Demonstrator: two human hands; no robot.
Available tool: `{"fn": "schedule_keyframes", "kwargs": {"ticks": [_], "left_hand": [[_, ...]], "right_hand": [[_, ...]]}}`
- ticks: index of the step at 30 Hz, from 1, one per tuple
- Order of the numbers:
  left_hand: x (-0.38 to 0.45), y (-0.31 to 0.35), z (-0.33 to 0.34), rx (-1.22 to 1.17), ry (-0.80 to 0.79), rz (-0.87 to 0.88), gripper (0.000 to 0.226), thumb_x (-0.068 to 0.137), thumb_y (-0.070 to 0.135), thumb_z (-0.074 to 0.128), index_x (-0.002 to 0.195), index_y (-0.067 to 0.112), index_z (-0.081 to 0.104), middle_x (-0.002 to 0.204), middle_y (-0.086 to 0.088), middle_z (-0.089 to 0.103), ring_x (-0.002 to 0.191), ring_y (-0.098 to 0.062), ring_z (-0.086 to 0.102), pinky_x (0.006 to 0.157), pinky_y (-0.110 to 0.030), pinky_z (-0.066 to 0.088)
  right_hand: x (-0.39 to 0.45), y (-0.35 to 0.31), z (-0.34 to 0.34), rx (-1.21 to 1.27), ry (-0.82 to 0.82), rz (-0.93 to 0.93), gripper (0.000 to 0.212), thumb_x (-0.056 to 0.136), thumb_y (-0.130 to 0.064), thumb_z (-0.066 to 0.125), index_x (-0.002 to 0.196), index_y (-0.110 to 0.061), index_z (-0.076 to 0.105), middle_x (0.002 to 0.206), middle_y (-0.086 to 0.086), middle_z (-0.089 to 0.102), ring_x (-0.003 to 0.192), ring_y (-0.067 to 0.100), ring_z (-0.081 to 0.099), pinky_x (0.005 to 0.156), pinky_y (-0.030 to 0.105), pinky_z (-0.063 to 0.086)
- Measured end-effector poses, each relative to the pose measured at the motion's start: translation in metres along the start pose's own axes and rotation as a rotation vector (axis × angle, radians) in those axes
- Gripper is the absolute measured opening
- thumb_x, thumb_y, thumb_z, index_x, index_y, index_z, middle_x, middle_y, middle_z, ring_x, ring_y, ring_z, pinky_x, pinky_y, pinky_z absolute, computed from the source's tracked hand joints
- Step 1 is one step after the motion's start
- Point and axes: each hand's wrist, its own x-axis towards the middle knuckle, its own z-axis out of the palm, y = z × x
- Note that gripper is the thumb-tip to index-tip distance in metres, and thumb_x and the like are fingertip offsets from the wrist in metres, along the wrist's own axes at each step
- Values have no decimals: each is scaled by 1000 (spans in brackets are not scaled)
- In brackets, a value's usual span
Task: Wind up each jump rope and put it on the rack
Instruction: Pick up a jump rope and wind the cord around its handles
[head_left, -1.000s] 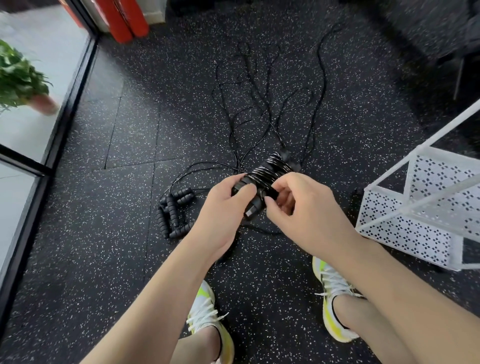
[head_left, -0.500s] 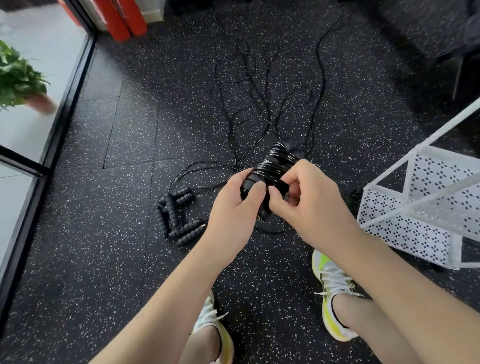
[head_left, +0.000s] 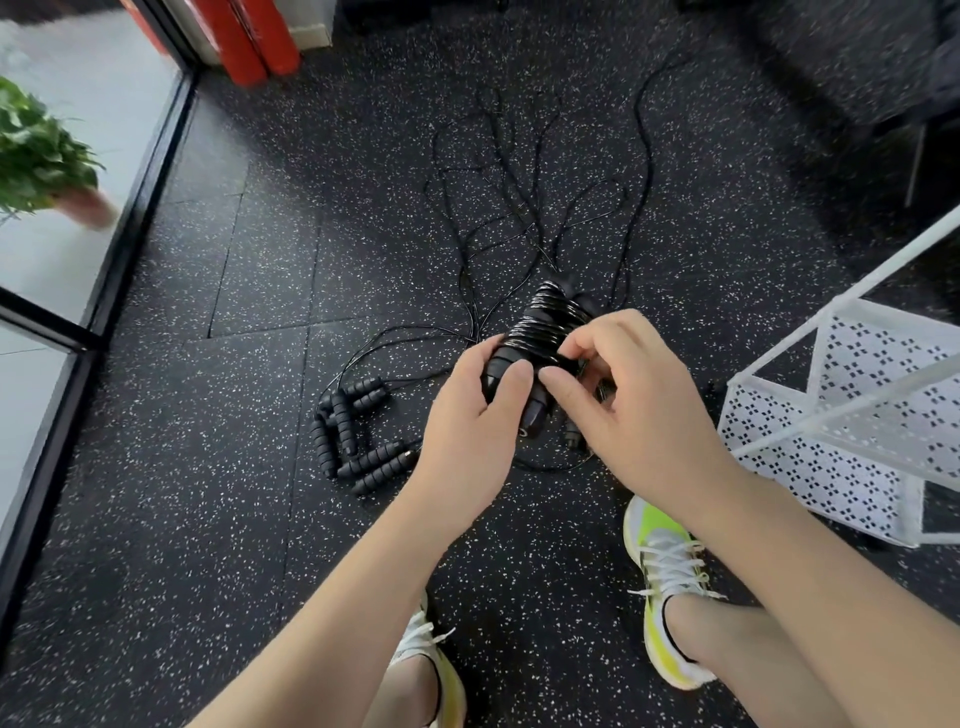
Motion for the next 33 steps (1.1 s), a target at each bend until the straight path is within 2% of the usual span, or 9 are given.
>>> {"fn": "schedule_keyframes", "kwargs": {"ticks": [2,5,11,17,22,25,27,29,33], "left_hand": [[2,0,0,-18,27,-8,36,105,35,54,140,30,52,110,17,69,95,7,63,82,-15,45],[4,0,0,-2,65,23,34,106,30,52,141,28,51,107,17,68,88,13,60,74,-5,43],[-1,3,3,20,42,44,32,108,28,50,139,32,48,103,19,67,87,13,60,74,-4,44],[0,5,1,-15,49,36,37,107,30,51,143,27,50,111,19,67,94,13,61,74,-3,42],[-2,6,3,-28,37,40,36,107,26,51,144,25,50,113,16,67,92,13,61,72,-3,43],[-4,6,5,-26,22,34,36,107,28,51,143,26,51,117,13,67,95,11,61,73,-2,42],[-4,6,4,-10,21,44,37,107,28,51,143,26,50,118,16,65,97,15,59,74,0,41],[-2,7,1,-12,39,54,36,107,26,52,143,25,50,116,18,64,95,17,58,75,-1,41],[1,6,-6,13,61,76,38,106,27,53,143,26,51,114,19,65,97,13,59,78,-3,42]], "right_hand": [[-2,0,3,-49,25,-38,20,96,-27,67,112,-15,65,108,-8,56,79,3,55,74,6,40],[-4,-3,9,-32,17,-6,27,96,-24,67,122,-18,64,114,-12,57,74,5,60,73,13,46],[-6,-1,15,139,48,63,26,95,-17,67,119,-20,58,111,-11,52,78,4,58,71,7,42],[-6,-5,16,221,99,80,23,96,-14,66,117,-20,59,113,-8,54,97,-1,56,78,5,40],[-11,-8,23,252,156,81,20,98,-12,61,115,-20,53,110,-5,50,82,8,55,73,9,41],[-11,-10,24,239,182,80,20,98,-11,60,115,-21,54,109,-8,48,87,3,55,76,7,39],[-8,-8,23,256,175,109,21,94,-12,64,113,-21,60,107,-13,48,82,1,55,74,7,40],[-5,-7,20,274,144,108,20,93,-15,68,112,-22,65,108,-16,51,80,7,59,70,12,47],[-3,-8,15,367,113,130,19,93,-21,71,112,-25,70,108,-18,57,87,16,64,68,36,60]]}}
